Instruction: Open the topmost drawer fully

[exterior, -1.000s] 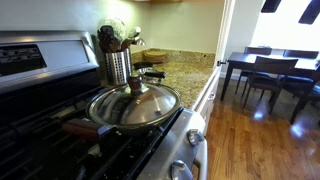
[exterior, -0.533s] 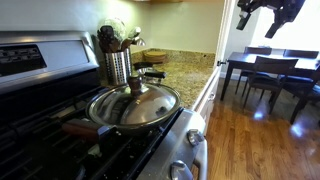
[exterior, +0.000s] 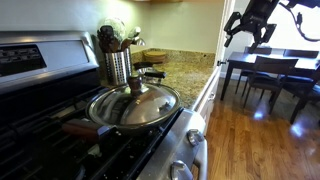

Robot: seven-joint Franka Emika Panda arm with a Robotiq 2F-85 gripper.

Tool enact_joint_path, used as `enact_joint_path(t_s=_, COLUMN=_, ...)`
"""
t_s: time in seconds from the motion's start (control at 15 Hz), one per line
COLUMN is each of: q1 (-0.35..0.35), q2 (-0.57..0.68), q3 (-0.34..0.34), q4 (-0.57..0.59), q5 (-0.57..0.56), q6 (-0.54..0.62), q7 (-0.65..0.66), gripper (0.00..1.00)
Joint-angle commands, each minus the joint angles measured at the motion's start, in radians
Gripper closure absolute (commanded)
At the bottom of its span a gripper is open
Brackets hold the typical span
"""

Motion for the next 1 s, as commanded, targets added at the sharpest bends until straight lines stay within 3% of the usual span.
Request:
enact_joint_path(t_s=0.0, q1=-0.013, q2=0.072, q3=-0.024, q4=0.076, q5=-0.036, q6=-0.022, q7=0.057, gripper=0.00)
enact_joint_path(t_s=0.07, q1=0.005, q2=0.051, q3=-0.030, q4=0.039, q5=-0.014, q6=-0.001, q7=0.012, gripper=0.00)
enact_joint_path(t_s=0.53, q1=0.002, q2=0.077, q3=-0.036, q4=0.068, q5=-0.020, q6=-0.003, q7=0.027, gripper=0.00)
enact_joint_path(t_s=0.93, q1=-0.027, q2=0.224, q3=-0.084, q4=0.146, q5=-0.013, q6=0.050, q7=0.046, gripper=0.00)
